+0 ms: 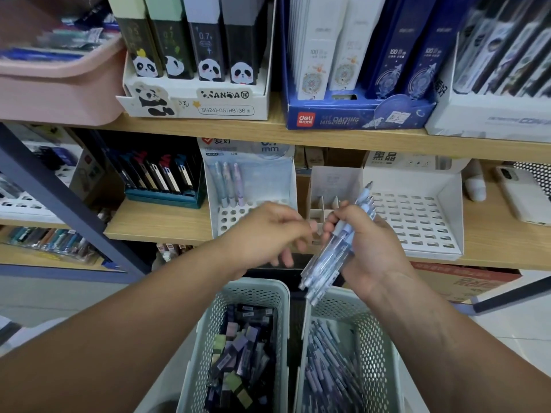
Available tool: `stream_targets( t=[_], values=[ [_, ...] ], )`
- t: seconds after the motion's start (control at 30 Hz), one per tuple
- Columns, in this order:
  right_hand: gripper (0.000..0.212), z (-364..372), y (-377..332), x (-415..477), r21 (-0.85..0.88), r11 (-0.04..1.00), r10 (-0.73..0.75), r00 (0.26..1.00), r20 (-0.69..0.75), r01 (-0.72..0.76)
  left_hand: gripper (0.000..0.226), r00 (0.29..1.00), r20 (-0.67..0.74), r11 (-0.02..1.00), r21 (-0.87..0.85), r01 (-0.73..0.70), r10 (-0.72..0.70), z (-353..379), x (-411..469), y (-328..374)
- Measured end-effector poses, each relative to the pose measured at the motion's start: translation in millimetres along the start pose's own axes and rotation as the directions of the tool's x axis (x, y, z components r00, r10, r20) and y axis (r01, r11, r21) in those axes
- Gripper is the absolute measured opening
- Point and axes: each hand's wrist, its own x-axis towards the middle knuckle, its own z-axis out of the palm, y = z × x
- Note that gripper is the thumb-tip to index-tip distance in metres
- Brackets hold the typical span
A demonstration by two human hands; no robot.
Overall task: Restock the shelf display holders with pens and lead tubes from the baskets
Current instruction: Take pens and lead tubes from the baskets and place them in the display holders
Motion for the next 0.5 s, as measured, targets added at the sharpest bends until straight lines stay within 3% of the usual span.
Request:
stream_targets(
  t=[0.1, 0.23, 0.5],
  values=[
    [0.011, -4.3, -0.5, 1.0, -0.044, 0.997, -0.065, 0.995, -0.071, 0.062, 0.023, 0.99, 0.138, 0.999, -0.039, 0.023, -0.017, 10.0, -5.2, -3.3],
    [0.007, -9.3, 1.4, 4.1, -0.085, 0.992, -0.111, 0.978, -0.179, 0.097, 0.022, 0.993, 0.11, 0.999, -0.006, -0.035, 0.035, 21.4, -7.2, -5.3],
    [0.033, -8.3, -3.1, 2.5, -0.118, 0.99, -0.105, 0.974, -0.203, 0.082, 0.015, 0.992, 0.122, 0.987, -0.16, -0.025, 0.045, 20.0, -6.6, -7.5]
  ],
)
